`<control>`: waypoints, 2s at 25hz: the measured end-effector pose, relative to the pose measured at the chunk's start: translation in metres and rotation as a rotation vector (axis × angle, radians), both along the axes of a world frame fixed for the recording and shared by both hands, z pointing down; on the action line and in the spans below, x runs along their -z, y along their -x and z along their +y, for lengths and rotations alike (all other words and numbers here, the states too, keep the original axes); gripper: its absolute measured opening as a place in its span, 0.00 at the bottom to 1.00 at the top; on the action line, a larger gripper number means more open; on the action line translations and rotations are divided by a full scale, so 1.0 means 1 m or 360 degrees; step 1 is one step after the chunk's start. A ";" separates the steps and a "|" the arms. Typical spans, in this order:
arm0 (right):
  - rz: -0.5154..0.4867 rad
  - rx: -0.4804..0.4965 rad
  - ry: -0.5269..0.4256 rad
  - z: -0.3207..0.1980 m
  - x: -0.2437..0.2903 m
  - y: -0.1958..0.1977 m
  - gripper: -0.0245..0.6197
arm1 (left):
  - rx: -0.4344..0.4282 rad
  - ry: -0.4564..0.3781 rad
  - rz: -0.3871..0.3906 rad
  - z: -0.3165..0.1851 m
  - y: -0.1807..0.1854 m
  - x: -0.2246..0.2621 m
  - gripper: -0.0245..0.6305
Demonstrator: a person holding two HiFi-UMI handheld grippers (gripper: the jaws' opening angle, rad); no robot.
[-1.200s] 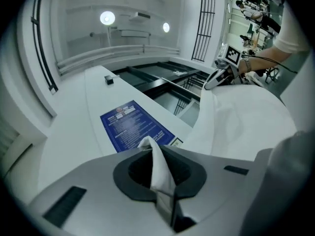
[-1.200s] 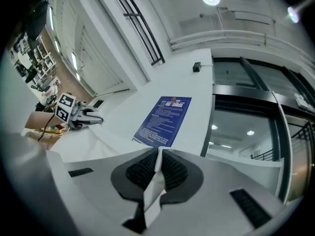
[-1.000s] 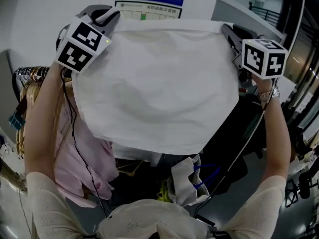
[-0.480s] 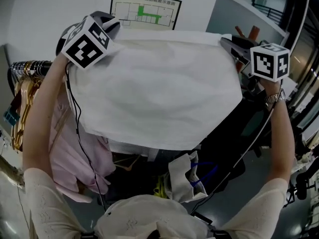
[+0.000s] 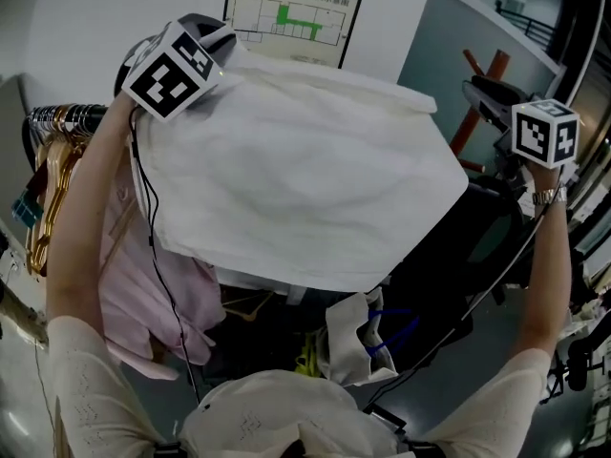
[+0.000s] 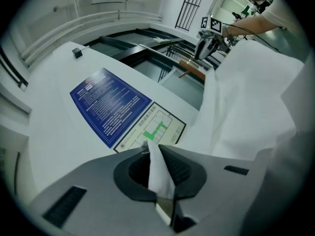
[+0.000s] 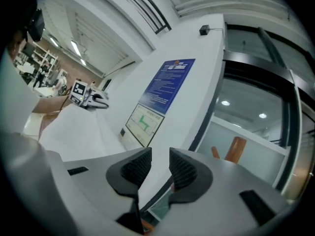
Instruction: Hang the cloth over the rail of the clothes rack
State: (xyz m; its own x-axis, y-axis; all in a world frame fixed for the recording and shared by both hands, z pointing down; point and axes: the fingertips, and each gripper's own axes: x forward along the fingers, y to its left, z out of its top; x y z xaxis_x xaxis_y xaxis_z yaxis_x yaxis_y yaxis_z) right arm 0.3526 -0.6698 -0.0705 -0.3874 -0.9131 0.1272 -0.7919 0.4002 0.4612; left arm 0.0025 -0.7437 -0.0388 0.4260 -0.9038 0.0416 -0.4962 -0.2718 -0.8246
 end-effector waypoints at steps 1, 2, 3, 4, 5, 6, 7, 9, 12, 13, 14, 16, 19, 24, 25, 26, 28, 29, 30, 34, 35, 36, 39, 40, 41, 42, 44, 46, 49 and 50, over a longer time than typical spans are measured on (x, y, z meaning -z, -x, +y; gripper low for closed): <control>-0.0020 -0.0013 -0.0028 0.001 0.002 -0.003 0.20 | -0.0015 -0.0019 0.0019 0.002 0.002 0.002 0.07; -0.0024 0.0009 -0.0049 0.004 0.004 0.002 0.20 | -0.0030 -0.0041 0.0037 0.004 0.002 0.004 0.07; -0.0005 0.0055 -0.0075 0.008 0.006 0.016 0.20 | -0.0042 -0.0065 0.0050 0.006 0.001 0.006 0.07; 0.0028 0.0112 -0.0102 0.012 0.008 0.036 0.20 | -0.0052 -0.0090 0.0057 0.007 -0.001 0.008 0.07; 0.0069 0.0176 -0.0123 0.016 0.009 0.059 0.20 | -0.0061 -0.0117 0.0062 0.010 -0.003 0.011 0.07; 0.0115 0.0241 -0.0133 0.017 0.008 0.085 0.20 | -0.0068 -0.0144 0.0065 0.012 -0.004 0.014 0.07; 0.0166 0.0304 -0.0129 0.017 0.006 0.110 0.20 | -0.0073 -0.0169 0.0069 0.015 -0.005 0.017 0.07; 0.0262 0.0408 -0.0116 0.013 -0.002 0.157 0.20 | -0.0079 -0.0228 0.0087 0.019 -0.005 0.023 0.07; 0.0294 0.0558 -0.0103 0.006 -0.006 0.219 0.20 | -0.0099 -0.0313 0.0125 0.026 -0.004 0.031 0.07; 0.0284 0.0613 -0.0092 0.004 -0.006 0.238 0.20 | -0.0111 -0.0333 0.0134 0.028 -0.004 0.033 0.07; 0.0279 0.0665 -0.0079 0.002 -0.007 0.255 0.20 | -0.0124 -0.0350 0.0140 0.030 -0.004 0.034 0.07; 0.0297 0.0732 -0.0066 -0.004 -0.008 0.286 0.20 | -0.0164 -0.0364 0.0147 0.033 -0.006 0.035 0.07; 0.0353 0.0768 -0.0047 -0.018 -0.010 0.319 0.20 | -0.0245 -0.0371 0.0167 0.038 -0.010 0.036 0.07; 0.0458 0.0759 0.0048 -0.041 -0.020 0.343 0.20 | -0.0331 -0.0390 0.0204 0.047 -0.014 0.041 0.07; 0.0469 0.0758 0.0062 -0.045 -0.022 0.345 0.20 | -0.0337 -0.0378 0.0206 0.047 -0.014 0.041 0.07; 0.0465 0.0760 0.0075 -0.047 -0.024 0.347 0.20 | -0.0337 -0.0362 0.0208 0.046 -0.014 0.039 0.07; 0.0415 0.0757 0.0105 -0.051 -0.027 0.350 0.19 | -0.0329 -0.0338 0.0215 0.043 -0.012 0.036 0.07; 0.0378 0.0745 0.0118 -0.052 -0.027 0.351 0.12 | -0.0326 -0.0338 0.0215 0.043 -0.011 0.036 0.07; 0.0342 0.0726 0.0128 -0.054 -0.026 0.351 0.09 | -0.0322 -0.0346 0.0211 0.043 -0.011 0.036 0.07; 0.0240 0.0660 0.0155 -0.061 -0.019 0.345 0.08 | -0.0271 -0.0380 0.0198 0.038 -0.010 0.036 0.07; 0.0229 0.0647 0.0156 -0.061 -0.019 0.343 0.08 | -0.0249 -0.0373 0.0194 0.036 -0.010 0.036 0.07; 0.0223 0.0636 0.0154 -0.061 -0.019 0.342 0.08 | -0.0223 -0.0362 0.0188 0.034 -0.010 0.035 0.07; 0.0218 0.0620 0.0161 -0.064 -0.022 0.341 0.08 | -0.0154 -0.0328 0.0136 0.029 -0.007 0.033 0.10; 0.0218 0.0614 0.0164 -0.065 -0.023 0.341 0.08 | -0.0136 -0.0320 0.0096 0.028 -0.005 0.033 0.11; 0.0216 0.0606 0.0165 -0.067 -0.023 0.341 0.08 | -0.0122 -0.0314 0.0047 0.028 -0.002 0.033 0.12; 0.0208 0.0599 0.0166 -0.068 -0.024 0.340 0.08 | -0.0114 -0.0312 0.0000 0.028 0.003 0.037 0.15; 0.0168 0.0602 0.0164 -0.069 -0.022 0.339 0.08 | -0.0127 -0.0290 -0.0048 0.034 0.013 0.049 0.20; 0.0135 0.0617 0.0145 -0.067 -0.017 0.341 0.08 | -0.0160 -0.0276 -0.0014 0.043 0.021 0.064 0.22; 0.0131 0.0592 0.0150 -0.068 -0.016 0.341 0.08 | -0.0149 -0.0403 0.0047 0.060 0.031 0.085 0.22; 0.0141 0.0569 0.0166 -0.071 -0.019 0.339 0.08 | -0.0144 -0.0456 0.0078 0.068 0.037 0.092 0.22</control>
State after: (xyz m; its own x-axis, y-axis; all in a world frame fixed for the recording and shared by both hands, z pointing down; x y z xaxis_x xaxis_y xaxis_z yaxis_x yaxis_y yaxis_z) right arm 0.0135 -0.7403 -0.0510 -0.6625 -0.7027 0.2595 -0.5527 0.6923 0.4639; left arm -0.0341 -0.6758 -0.1303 0.5003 -0.8342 -0.2321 -0.5215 -0.0763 -0.8498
